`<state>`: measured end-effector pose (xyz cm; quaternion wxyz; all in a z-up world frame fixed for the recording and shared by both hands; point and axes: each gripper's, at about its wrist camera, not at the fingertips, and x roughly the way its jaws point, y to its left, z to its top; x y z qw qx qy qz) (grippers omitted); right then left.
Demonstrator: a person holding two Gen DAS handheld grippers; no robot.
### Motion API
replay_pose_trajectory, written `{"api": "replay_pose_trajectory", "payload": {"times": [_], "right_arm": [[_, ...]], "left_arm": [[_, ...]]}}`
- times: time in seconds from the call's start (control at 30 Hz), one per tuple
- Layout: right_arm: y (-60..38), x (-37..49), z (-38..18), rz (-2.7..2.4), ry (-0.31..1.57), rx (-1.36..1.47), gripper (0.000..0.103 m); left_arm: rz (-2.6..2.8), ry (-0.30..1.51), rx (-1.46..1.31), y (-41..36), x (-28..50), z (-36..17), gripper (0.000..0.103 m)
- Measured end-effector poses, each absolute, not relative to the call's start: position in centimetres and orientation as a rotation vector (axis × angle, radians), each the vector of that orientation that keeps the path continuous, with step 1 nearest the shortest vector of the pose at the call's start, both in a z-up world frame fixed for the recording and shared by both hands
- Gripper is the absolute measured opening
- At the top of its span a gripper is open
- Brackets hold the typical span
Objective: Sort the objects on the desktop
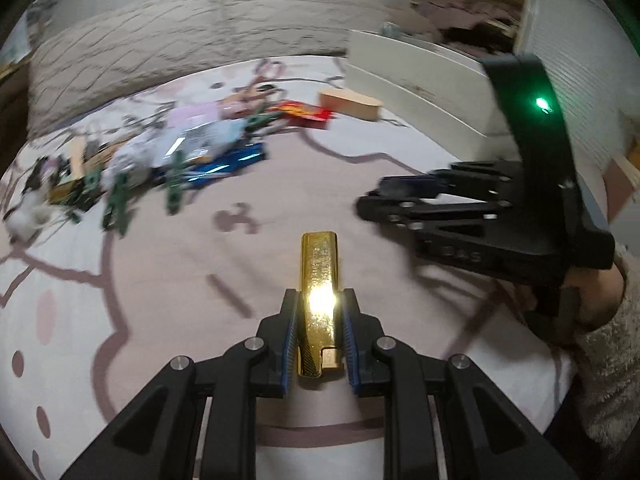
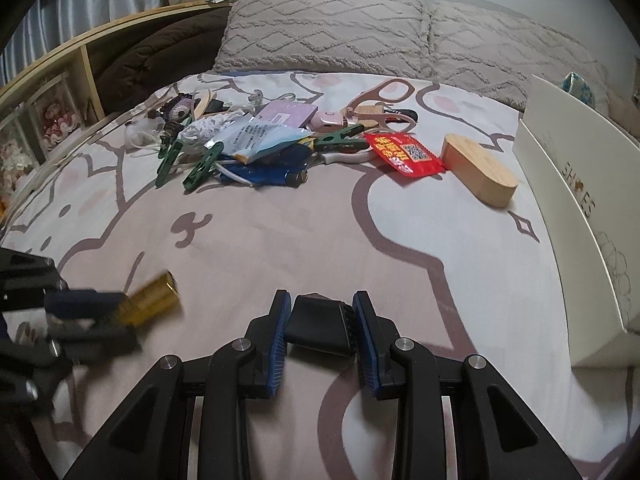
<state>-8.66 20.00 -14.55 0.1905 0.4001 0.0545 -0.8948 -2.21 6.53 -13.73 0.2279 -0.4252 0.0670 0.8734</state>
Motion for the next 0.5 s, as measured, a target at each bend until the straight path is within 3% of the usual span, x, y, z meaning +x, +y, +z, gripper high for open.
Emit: {"api": "replay_pose_trajectory", "payload": {"times": [0.5], "right_arm": [[20.0, -5.9, -14.5, -2.497, 0.183, 1.131, 0.032]], "left_arm": [[2.387, 0.341, -1.166, 8.0, -1.2, -14.3, 0.021]]}}
